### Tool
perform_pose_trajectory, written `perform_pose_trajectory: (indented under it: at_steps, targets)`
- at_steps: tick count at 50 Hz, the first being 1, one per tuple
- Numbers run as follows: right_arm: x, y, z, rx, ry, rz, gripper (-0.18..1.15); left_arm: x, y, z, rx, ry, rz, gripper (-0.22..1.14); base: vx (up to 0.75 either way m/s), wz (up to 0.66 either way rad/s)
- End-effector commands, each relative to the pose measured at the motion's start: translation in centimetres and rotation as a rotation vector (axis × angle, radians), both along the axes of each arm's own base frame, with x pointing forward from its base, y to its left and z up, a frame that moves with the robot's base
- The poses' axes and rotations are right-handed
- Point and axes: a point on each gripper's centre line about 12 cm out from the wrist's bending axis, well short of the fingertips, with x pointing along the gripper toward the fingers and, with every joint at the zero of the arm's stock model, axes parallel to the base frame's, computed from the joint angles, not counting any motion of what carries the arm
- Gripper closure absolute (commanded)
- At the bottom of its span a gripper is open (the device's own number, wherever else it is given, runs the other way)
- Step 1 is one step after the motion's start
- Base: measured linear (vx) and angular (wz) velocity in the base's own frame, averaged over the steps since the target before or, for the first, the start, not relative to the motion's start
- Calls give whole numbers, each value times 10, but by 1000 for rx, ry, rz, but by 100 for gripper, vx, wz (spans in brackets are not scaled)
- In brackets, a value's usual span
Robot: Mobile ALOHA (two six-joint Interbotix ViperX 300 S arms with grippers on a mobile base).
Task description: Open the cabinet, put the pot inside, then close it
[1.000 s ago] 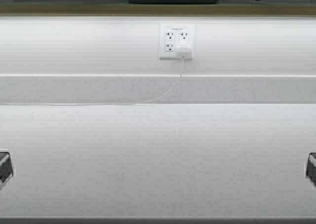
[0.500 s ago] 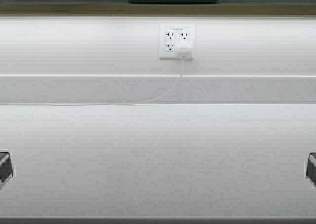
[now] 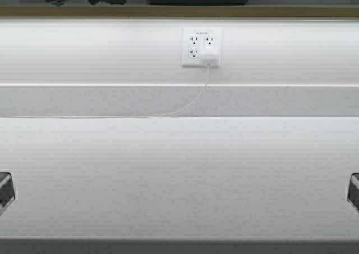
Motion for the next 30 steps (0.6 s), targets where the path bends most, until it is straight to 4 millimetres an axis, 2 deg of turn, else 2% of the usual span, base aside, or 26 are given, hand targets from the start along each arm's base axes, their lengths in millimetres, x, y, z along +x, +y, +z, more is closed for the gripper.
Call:
perform_pose_trajectory:
  at_steps: [1,11,30]
  targets:
    - [-10,-2,-3,-2,-5,12,87,-16,8,5,-5,-29,-5,85,-11,2]
    - [-20,-4,-9,-39,-65,69,87,-26,14,0,64,-39,-25,85,-14,3]
    - [0,-15,-3,78,-159,40,87,-22,12,-9,98,-19,-31,85,-20,3]
